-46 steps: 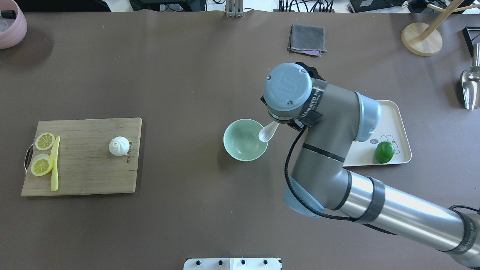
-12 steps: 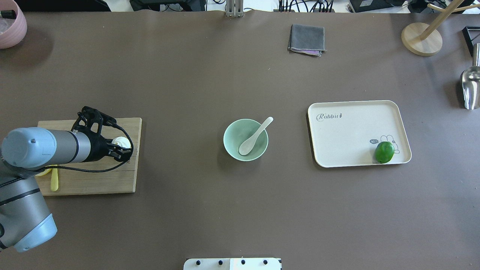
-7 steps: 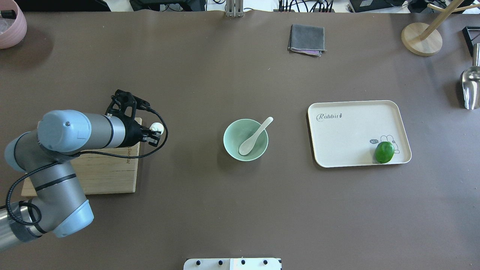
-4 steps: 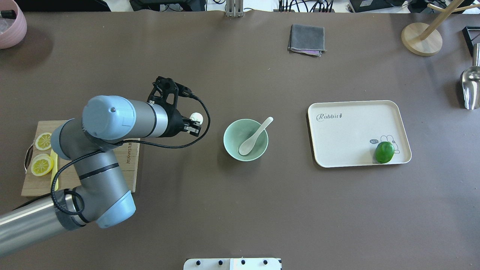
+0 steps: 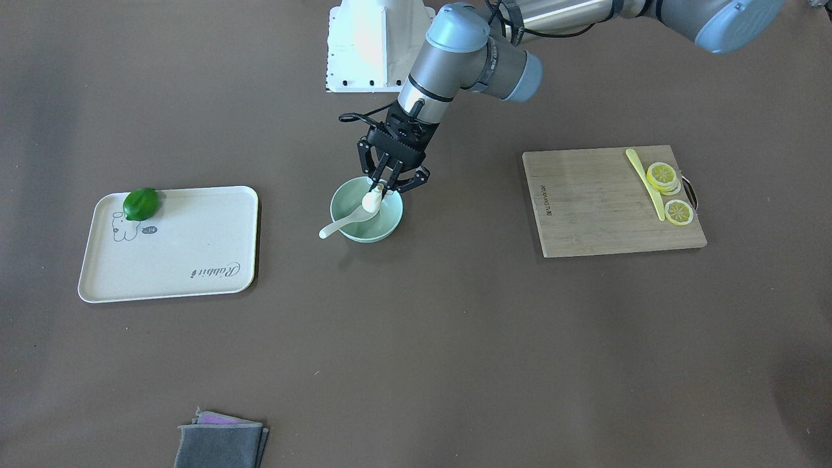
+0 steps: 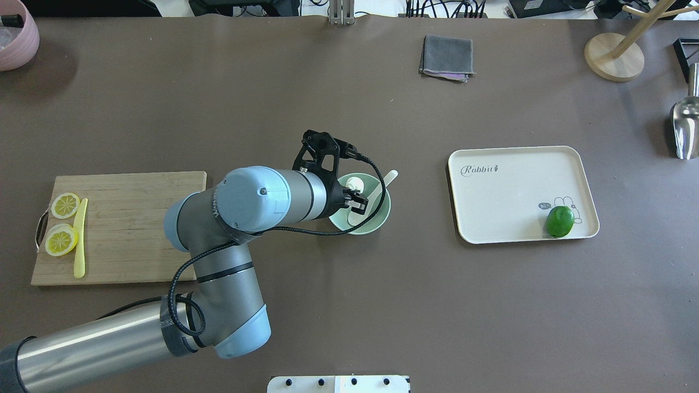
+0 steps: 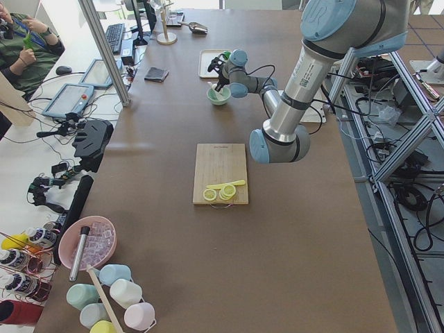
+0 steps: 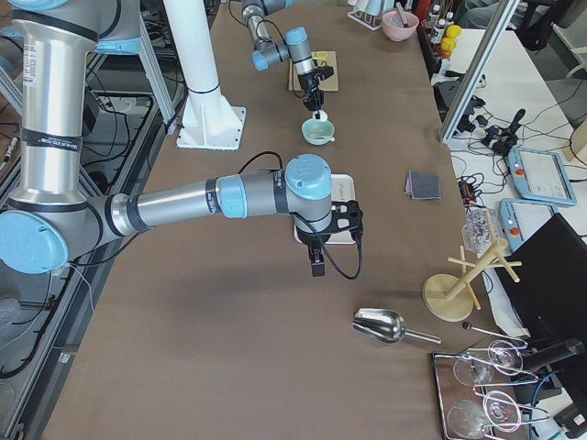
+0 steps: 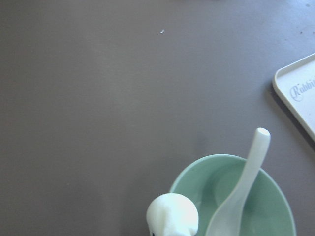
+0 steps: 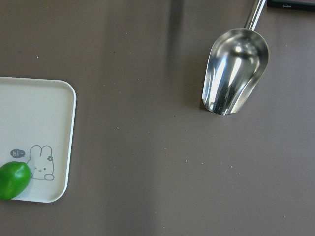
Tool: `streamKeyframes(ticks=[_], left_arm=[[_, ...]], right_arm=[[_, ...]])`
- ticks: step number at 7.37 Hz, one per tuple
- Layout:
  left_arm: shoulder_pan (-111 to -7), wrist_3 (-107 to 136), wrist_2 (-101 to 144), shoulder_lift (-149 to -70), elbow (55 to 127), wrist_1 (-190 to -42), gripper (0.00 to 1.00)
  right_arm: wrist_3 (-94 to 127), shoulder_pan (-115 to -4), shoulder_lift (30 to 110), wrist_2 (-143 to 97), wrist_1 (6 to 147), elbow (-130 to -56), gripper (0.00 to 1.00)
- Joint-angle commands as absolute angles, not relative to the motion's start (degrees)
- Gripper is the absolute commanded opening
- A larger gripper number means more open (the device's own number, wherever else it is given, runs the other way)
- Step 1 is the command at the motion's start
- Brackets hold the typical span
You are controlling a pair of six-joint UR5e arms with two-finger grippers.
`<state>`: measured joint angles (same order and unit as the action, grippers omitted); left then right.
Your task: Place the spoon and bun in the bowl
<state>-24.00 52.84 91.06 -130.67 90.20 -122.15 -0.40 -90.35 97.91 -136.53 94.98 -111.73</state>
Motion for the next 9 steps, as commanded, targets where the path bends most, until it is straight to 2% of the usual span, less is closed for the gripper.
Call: streamKeyframes(ticks=[1, 8, 9], left_arm=[[-23.29, 52.82, 89.56, -132.81, 87.54, -122.17, 0.98], [-23.29, 53.09, 89.56, -132.71, 88.24, -122.17, 0.98], [-23.64, 52.91, 89.91, -132.28, 90.33, -121.73, 0.98]], right_arm=[[-0.18, -90.35, 97.91, -136.58, 94.92, -111.45, 1.0], [0.09, -90.35, 98.35, -136.32, 94.92, -111.53, 1.0], [0.17, -90.35, 98.35, -136.23, 94.92, -111.53, 1.0]])
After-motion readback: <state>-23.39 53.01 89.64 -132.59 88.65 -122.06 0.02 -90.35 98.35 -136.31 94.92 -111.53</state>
